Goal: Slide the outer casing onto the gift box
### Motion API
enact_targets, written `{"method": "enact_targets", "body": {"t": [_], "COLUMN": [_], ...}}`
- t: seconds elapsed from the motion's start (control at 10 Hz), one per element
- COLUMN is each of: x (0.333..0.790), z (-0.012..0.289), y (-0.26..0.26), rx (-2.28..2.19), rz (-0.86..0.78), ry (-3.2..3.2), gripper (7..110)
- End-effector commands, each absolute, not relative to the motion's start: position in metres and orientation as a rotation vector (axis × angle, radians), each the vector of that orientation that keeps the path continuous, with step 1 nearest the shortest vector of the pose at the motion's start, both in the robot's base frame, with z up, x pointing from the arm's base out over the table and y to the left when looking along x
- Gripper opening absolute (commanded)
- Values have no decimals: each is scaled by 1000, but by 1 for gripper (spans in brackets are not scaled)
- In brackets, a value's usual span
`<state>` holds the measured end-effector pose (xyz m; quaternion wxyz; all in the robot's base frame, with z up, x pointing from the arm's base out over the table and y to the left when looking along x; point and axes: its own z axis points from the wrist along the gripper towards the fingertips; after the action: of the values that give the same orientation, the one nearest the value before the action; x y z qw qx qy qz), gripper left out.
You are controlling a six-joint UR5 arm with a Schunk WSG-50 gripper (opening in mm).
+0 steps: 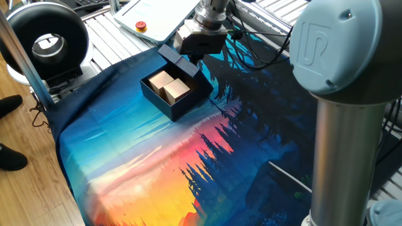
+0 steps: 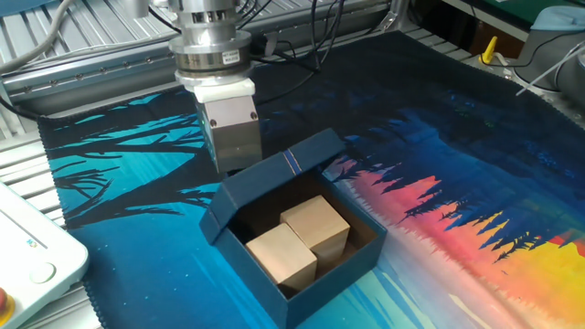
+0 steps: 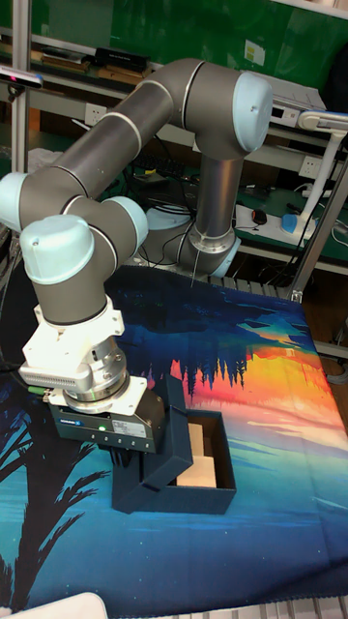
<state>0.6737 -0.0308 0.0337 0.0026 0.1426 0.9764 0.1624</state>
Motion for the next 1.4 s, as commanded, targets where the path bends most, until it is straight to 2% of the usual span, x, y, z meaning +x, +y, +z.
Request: {"method": "enact_targets", "body": {"t": [0.0,1.3], "x": [677,685], "z": [48,68], "y": [-22,26], "rx": [476,584], "rz": [556,536], "ry": [3058,3069], "gripper": [7,7]}}
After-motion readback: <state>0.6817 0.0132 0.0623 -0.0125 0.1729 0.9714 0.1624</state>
